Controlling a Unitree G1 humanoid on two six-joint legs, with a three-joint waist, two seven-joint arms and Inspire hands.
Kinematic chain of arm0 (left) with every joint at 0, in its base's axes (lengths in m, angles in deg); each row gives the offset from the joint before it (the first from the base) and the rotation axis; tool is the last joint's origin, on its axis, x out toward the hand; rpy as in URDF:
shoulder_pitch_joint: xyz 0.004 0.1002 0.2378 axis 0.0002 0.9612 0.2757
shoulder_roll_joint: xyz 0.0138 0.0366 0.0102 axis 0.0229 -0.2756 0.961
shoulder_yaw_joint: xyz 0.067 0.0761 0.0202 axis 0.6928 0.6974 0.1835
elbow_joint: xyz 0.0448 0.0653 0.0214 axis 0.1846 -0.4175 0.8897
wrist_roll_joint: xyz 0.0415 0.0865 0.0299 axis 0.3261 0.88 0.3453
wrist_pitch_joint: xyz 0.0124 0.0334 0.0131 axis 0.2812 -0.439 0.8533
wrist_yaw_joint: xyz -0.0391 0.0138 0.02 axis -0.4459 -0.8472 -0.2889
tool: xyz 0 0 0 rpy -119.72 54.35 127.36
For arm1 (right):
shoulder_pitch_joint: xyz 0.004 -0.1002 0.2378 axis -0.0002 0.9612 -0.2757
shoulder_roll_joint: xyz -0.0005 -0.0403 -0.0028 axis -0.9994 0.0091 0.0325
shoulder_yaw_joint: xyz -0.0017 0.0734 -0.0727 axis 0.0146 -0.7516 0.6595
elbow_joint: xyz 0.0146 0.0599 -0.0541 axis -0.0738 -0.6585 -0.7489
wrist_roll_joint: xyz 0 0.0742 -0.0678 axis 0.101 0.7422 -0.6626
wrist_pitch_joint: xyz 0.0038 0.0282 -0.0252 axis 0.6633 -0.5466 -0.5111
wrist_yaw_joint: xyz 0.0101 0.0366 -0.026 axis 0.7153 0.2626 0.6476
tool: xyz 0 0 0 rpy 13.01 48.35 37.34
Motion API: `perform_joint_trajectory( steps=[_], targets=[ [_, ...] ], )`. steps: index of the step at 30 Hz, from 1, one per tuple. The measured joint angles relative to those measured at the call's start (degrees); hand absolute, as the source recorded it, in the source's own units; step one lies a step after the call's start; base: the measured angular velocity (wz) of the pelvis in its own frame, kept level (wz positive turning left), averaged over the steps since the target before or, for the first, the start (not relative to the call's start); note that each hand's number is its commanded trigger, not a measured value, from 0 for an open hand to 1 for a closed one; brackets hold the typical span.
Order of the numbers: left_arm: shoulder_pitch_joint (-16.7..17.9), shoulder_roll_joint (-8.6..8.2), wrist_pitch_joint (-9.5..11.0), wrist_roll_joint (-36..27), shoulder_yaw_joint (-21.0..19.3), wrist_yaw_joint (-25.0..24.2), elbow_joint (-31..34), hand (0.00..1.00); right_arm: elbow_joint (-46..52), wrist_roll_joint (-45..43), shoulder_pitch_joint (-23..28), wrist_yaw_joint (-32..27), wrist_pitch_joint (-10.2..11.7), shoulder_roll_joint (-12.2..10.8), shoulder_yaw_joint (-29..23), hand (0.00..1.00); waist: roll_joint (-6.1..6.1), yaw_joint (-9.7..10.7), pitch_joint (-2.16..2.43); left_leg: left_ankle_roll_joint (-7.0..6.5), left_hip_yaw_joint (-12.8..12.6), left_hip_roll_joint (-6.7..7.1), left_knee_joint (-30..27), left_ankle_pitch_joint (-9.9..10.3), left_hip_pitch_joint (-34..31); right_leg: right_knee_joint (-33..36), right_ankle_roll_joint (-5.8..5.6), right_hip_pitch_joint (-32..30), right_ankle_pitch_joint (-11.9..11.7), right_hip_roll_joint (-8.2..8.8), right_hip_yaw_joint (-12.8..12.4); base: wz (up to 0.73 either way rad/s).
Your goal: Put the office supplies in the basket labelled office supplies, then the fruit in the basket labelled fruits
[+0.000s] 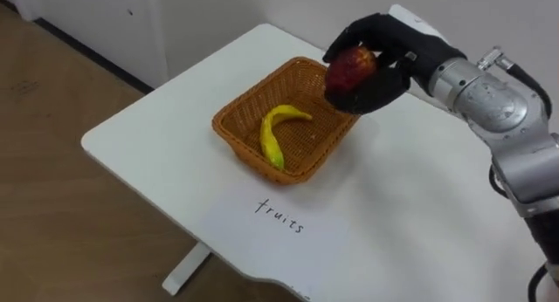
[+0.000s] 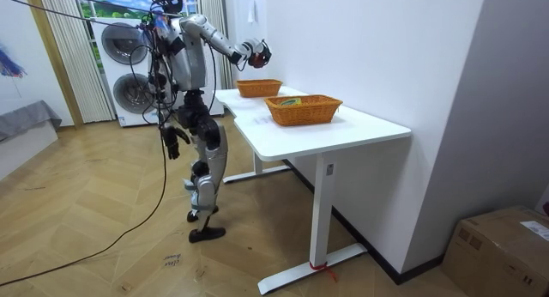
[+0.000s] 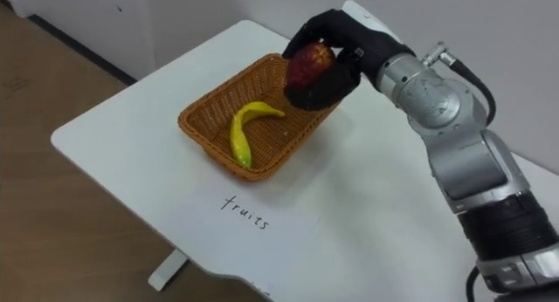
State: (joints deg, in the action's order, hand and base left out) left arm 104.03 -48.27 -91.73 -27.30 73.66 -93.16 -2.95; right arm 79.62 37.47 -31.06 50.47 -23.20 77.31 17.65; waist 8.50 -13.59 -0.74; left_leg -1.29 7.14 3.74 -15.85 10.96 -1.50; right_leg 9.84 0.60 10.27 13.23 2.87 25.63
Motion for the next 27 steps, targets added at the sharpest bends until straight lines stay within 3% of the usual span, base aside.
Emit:
perform_joint_trajectory(
  steps=[3,8,9,10,11,12,14,27],
  targets=[
    [0.25,-0.04,-0.43,1.24,0.07,-0.04,0.35,0.00,-0.65,-0.61,0.30,0.80,-0.01,-0.11,1.38,1.00,-0.31,-0.11,-0.22,-0.16,0.83,0.07,-0.88,0.11,-0.15,-0.01,-0.28,0.58,0.17,0.17,0.75,0.17],
    [1.13,-0.16,-0.75,2.30,-0.03,-0.33,0.37,0.00,-2.64,-0.57,1.27,2.23,-0.03,-0.51,1.47,1.00,-0.49,-0.98,-0.22,-0.28,1.34,0.29,-1.43,0.18,-0.41,0.00,-0.41,0.80,0.19,0.20,1.25,0.07],
    [1.28,-0.17,-0.99,2.38,-0.03,-0.34,0.37,0.00,-2.64,-0.63,1.39,2.34,-0.02,-0.52,1.47,0.74,-0.52,-1.01,-0.20,-0.28,1.34,0.30,-1.43,0.18,-0.40,0.01,-0.42,0.80,0.19,0.21,1.26,0.00],
    [1.57,-0.19,-1.40,3.32,-0.08,-0.39,0.42,0.00,-2.65,-0.89,1.82,2.44,-0.03,-0.52,1.47,0.70,-0.58,-1.08,-0.08,-0.29,1.49,0.45,-1.44,0.18,-0.40,0.01,-0.42,0.85,0.19,0.21,1.31,0.03],
    [1.95,-0.19,-1.70,3.54,-0.16,-0.42,0.58,0.00,-2.72,-1.24,2.26,2.70,-0.04,-0.52,1.47,0.54,-0.60,-1.11,0.05,-0.30,1.65,0.77,-1.44,0.17,-0.33,0.01,-0.43,0.94,0.20,0.22,1.31,0.04],
    [2.10,-0.19,-1.79,3.66,-0.18,-0.45,0.60,0.00,-2.96,-1.30,2.40,2.86,-0.04,-0.52,1.48,0.25,-0.64,-1.11,0.07,-0.30,1.69,0.79,-1.45,0.17,-0.24,0.01,-0.44,1.03,0.21,0.23,1.32,0.05],
    [2.27,-0.20,-2.12,4.02,-0.20,-0.52,0.60,0.00,-4.35,-1.31,2.92,3.19,-0.06,-0.54,1.48,0.00,-0.77,-1.10,0.12,-0.30,1.83,0.86,-1.48,0.17,0.11,-0.01,-0.52,1.48,0.26,0.25,1.36,0.05],
    [2.41,-0.40,-2.64,4.01,-0.45,-1.54,0.67,0.00,-4.56,-1.78,3.72,4.72,-1.19,-0.59,1.46,0.00,-0.79,-0.99,0.32,-0.37,2.28,1.02,-1.78,0.11,0.23,0.07,-0.54,1.85,0.26,0.31,1.45,0.01]
  ],
)
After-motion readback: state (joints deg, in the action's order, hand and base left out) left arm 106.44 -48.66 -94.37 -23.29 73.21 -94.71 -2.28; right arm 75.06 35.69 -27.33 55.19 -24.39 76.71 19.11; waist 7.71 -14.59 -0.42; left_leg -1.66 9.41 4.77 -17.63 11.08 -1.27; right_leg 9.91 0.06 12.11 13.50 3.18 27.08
